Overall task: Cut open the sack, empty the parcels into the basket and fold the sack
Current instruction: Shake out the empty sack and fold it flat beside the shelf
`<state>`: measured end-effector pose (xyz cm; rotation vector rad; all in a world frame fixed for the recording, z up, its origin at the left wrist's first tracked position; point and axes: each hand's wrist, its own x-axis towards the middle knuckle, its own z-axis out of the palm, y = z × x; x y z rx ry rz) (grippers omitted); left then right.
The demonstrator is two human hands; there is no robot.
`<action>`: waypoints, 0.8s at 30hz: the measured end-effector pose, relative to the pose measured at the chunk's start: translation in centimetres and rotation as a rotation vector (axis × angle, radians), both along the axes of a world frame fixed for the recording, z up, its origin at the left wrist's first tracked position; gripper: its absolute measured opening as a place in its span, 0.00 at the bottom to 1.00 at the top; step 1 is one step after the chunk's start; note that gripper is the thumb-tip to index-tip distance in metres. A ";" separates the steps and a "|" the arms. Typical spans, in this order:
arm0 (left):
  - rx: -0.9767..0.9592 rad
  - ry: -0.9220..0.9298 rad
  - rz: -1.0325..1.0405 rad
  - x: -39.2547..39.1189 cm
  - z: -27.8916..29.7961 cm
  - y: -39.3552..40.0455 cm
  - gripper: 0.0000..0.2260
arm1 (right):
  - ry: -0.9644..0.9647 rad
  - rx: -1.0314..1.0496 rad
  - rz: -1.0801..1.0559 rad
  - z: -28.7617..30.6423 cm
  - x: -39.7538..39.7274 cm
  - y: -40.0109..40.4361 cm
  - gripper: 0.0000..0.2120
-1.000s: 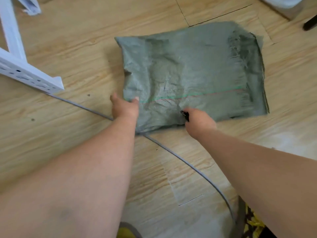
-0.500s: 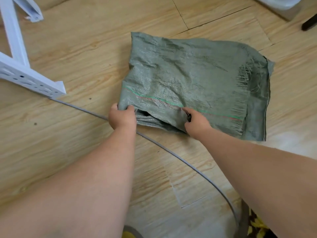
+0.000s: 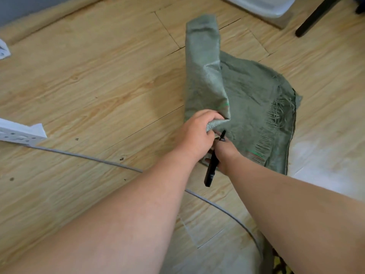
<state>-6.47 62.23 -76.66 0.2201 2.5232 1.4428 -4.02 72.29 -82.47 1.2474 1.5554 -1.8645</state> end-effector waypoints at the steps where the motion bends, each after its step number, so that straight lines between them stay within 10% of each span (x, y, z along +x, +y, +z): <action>1: 0.010 -0.022 0.030 0.1 0.2 0.6 0.21 | -0.007 0.067 -0.002 -0.2 0.5 1.0 0.23; 9: -0.324 -0.101 0.326 -0.3 -0.7 -0.9 0.19 | 0.070 0.599 0.222 0.1 0.4 4.6 0.26; 13: -0.503 -0.052 0.231 0.0 -0.4 -3.5 0.17 | 0.097 0.473 0.325 1.1 -2.6 3.9 0.31; 17: -0.800 -0.487 0.246 1.2 -1.7 -9.1 0.06 | -0.057 0.272 0.444 0.8 -3.8 2.2 0.33; 20: -0.919 -0.860 0.006 1.2 -1.5 -11.4 0.17 | -0.090 0.273 0.557 0.0 -4.8 0.4 0.34; 24: -0.407 -1.050 0.214 0.0 -1.0 -12.4 0.42 | -0.088 0.344 0.683 -0.4 -6.4 -1.1 0.32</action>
